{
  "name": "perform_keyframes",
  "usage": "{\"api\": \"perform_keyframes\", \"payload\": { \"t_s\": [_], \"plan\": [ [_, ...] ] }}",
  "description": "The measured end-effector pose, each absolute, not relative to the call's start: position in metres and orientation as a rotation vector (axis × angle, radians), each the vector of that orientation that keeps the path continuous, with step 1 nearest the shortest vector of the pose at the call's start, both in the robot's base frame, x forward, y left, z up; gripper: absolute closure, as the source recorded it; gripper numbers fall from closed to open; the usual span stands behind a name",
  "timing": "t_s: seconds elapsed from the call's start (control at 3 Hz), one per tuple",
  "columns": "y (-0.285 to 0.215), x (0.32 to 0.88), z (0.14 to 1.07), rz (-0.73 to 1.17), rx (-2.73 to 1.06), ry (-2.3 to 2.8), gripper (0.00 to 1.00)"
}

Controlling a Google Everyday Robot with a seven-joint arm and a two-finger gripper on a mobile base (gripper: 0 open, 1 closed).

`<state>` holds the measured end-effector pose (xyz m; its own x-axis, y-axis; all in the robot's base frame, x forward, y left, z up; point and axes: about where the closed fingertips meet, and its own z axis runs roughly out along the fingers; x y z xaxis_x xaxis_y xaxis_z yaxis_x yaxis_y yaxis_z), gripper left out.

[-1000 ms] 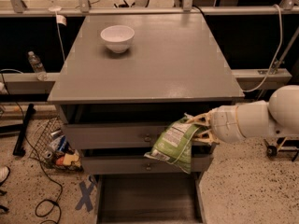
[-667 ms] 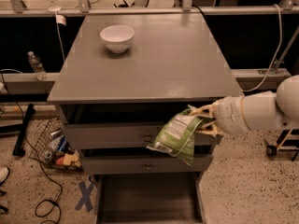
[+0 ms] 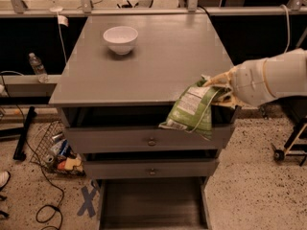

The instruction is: Pick green jalapeno chip bag from bottom drawer and place on counter

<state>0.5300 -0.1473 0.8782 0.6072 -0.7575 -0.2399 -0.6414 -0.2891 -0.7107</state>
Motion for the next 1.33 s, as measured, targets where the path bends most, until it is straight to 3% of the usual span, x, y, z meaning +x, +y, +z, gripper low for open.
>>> {"api": "perform_keyframes", "payload": {
  "t_s": [1.33],
  "plan": [
    [-0.149,0.662,0.95,-0.299,-2.167,1.036,1.0]
  ]
}}
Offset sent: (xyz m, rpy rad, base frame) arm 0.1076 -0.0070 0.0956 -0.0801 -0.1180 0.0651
